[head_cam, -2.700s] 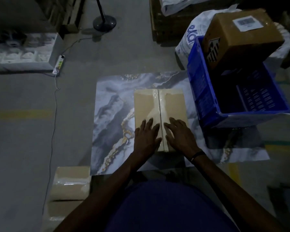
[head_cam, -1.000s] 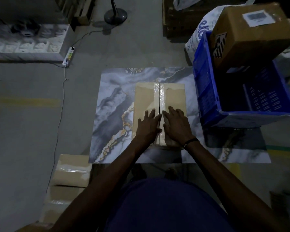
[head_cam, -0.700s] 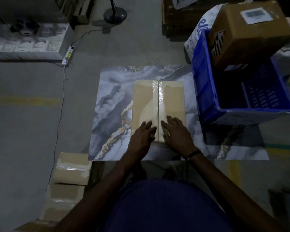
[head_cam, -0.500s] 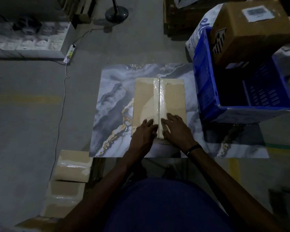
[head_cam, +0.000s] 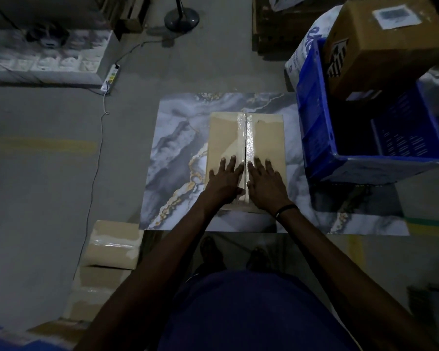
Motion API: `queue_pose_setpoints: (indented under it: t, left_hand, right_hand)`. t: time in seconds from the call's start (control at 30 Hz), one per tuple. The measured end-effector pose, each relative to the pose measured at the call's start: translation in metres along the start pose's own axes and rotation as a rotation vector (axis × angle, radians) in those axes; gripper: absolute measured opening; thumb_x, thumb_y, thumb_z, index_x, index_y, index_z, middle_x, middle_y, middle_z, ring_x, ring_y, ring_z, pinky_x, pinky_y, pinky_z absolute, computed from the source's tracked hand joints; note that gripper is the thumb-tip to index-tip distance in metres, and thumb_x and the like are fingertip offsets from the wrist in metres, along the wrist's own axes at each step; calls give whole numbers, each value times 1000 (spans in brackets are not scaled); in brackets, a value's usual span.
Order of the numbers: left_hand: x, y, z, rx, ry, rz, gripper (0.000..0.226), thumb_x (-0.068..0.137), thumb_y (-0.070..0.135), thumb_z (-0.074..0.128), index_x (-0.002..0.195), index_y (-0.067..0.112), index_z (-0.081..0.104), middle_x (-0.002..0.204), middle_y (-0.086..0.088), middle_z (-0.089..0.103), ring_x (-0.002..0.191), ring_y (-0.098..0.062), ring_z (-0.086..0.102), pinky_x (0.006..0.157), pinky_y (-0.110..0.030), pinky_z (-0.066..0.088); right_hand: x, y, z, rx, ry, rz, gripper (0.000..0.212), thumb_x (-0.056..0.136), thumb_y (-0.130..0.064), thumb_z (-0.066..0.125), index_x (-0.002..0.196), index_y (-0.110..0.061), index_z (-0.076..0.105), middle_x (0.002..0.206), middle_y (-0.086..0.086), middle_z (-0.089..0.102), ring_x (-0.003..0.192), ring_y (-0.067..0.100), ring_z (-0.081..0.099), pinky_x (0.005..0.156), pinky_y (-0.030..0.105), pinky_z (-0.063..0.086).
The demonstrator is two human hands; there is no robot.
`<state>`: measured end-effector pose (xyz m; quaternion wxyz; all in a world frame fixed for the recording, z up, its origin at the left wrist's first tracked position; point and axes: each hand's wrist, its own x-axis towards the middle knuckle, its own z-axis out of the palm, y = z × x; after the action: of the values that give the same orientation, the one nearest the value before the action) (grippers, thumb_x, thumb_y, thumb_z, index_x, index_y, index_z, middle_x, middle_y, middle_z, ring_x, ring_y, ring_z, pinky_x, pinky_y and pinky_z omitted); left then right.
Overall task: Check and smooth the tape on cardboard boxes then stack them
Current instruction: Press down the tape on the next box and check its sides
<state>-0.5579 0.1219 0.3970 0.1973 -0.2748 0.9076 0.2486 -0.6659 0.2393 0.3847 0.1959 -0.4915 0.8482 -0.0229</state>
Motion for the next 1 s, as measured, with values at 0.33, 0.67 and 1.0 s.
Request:
queue_pose_setpoints:
  t: [0.33, 0.67, 1.0]
  left_hand:
    - [-32, -29, 33, -10, 245, 154, 72, 103, 49, 50, 162, 20, 23, 171, -5, 6, 157, -30, 3, 123, -59, 18]
    - [-43, -48, 73, -108, 381, 128, 62, 104, 30, 55, 159, 34, 27, 170, 6, 13, 158, -21, 3, 109, -59, 43]
    - [-49, -29, 4, -165, 710, 250, 45, 91, 3, 66, 135, 14, 65, 143, -7, 61, 137, -31, 51, 102, -50, 51]
  right_hand:
    - [-24, 20, 10, 75, 104, -97, 59, 104, -41, 44, 157, -17, 32, 167, 11, 25, 155, 32, 19, 118, 56, 32]
    - [-58, 36, 33, 225, 171, -105, 70, 98, -31, 61, 159, -24, 29, 169, 4, 18, 157, 26, 6, 112, 61, 39]
    - [-43, 29, -27, 294, 539, -207, 31, 98, -20, 65, 129, -21, 69, 140, 0, 63, 140, 24, 49, 111, 35, 42]
